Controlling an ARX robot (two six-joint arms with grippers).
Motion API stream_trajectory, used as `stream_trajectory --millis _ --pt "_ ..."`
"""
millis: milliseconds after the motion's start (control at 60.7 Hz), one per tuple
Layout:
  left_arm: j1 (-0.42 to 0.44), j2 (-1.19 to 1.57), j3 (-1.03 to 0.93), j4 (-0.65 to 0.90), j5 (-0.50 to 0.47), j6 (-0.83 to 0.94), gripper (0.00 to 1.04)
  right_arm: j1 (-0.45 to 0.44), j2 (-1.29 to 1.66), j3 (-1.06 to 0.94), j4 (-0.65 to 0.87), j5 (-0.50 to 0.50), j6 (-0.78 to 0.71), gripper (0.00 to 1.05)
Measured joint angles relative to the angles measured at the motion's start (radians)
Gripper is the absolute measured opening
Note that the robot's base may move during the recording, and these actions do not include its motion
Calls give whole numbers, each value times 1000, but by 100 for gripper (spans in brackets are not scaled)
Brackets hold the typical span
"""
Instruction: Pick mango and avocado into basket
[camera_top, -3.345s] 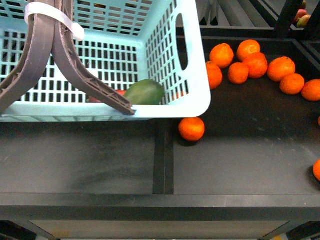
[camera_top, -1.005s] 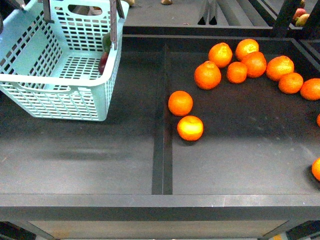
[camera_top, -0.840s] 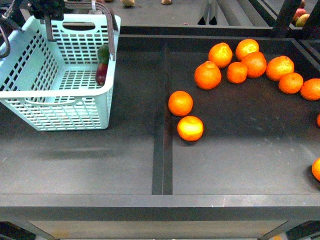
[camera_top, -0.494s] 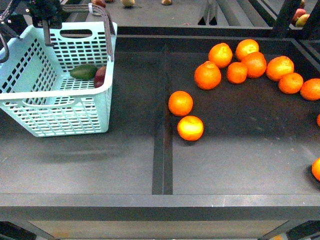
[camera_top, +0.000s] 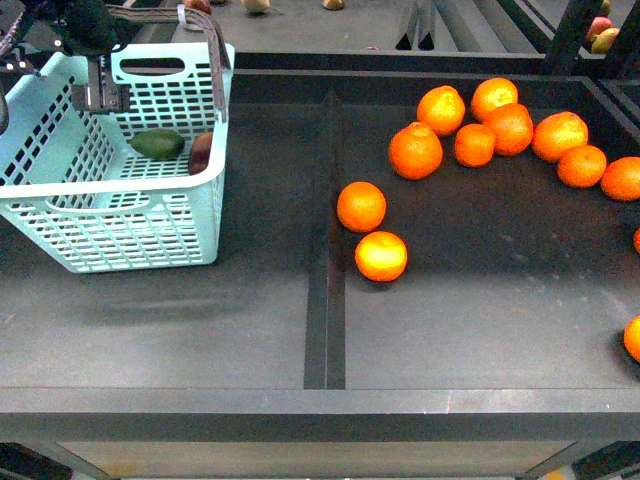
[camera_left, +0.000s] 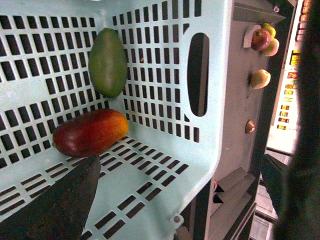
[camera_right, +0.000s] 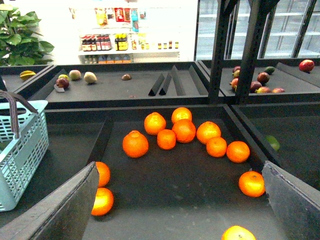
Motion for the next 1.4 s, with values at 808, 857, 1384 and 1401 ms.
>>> stream_trajectory --millis 808,857,1384,1401 --pt "56 -706 -770 161 -43 147 97 0 0 0 0 0 0 97" --pt "75 -805 -848 166 -45 205 97 0 0 0 0 0 0 97" --pt "424 -1743 -1498 208 137 838 94 0 0 0 0 0 0 97" --pt "446 -1754 -1530 289 276 933 89 0 0 0 0 0 0 97"
